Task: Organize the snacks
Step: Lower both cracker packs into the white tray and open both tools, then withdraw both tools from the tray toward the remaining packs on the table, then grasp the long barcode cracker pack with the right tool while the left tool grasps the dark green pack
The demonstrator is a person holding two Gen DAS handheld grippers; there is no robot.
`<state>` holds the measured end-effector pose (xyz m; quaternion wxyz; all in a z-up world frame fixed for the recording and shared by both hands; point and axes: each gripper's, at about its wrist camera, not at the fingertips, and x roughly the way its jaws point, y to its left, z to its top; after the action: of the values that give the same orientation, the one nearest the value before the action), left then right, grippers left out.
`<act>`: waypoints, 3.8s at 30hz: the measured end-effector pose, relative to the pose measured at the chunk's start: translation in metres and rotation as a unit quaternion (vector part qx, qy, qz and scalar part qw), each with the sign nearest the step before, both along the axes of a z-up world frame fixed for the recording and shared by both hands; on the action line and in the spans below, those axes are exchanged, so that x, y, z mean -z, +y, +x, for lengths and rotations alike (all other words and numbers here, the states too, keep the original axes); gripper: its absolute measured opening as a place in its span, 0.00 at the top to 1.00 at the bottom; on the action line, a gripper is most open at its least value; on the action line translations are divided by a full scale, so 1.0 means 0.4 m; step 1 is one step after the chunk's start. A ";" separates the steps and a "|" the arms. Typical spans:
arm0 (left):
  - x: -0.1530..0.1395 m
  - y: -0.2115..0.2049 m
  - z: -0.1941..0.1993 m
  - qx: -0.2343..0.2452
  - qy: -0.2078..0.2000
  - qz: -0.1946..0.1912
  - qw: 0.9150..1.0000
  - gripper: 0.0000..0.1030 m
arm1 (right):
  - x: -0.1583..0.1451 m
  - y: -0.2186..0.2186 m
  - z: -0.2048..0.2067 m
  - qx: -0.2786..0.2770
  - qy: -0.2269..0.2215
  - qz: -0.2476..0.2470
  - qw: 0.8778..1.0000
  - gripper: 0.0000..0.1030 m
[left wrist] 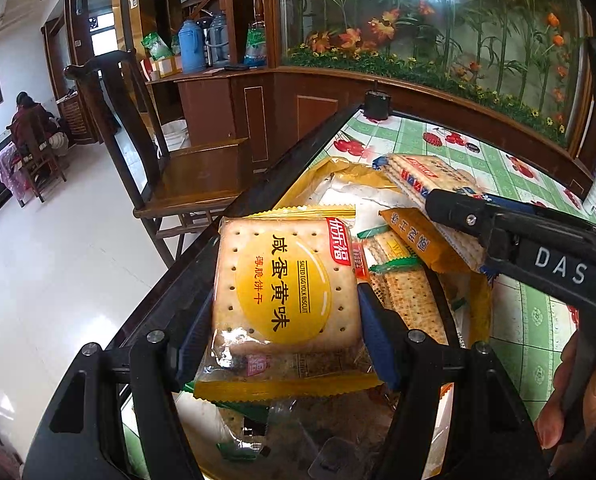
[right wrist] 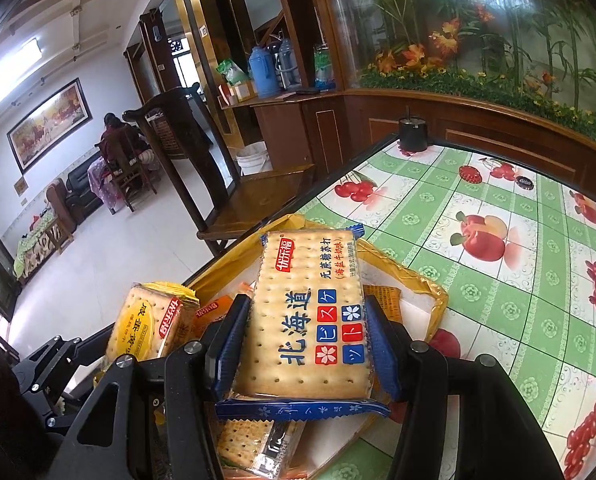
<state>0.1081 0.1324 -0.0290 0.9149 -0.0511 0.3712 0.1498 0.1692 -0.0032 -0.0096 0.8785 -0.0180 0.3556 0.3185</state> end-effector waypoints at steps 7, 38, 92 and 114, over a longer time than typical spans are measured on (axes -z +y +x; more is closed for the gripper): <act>0.015 -0.002 0.018 0.003 0.012 0.001 1.000 0.33 | 0.040 0.015 0.018 -0.003 0.014 -0.009 1.000 0.45; -0.077 -0.054 -0.069 0.004 -0.043 0.020 0.999 0.19 | -0.042 -0.097 -0.079 0.027 -0.030 0.000 0.999 0.22; -0.139 -0.602 0.055 0.196 -0.043 0.051 0.978 0.19 | 0.033 -1.075 -0.209 0.334 0.003 0.006 0.943 0.15; -0.001 -0.872 0.144 0.398 0.035 0.094 0.912 0.19 | 0.118 -0.978 0.081 0.255 0.046 -0.051 0.965 0.15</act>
<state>0.1657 -0.2165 -0.0285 0.8858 0.1928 0.3763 -0.1912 0.2017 -0.3943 -0.0570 0.9113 0.0426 0.4042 0.0661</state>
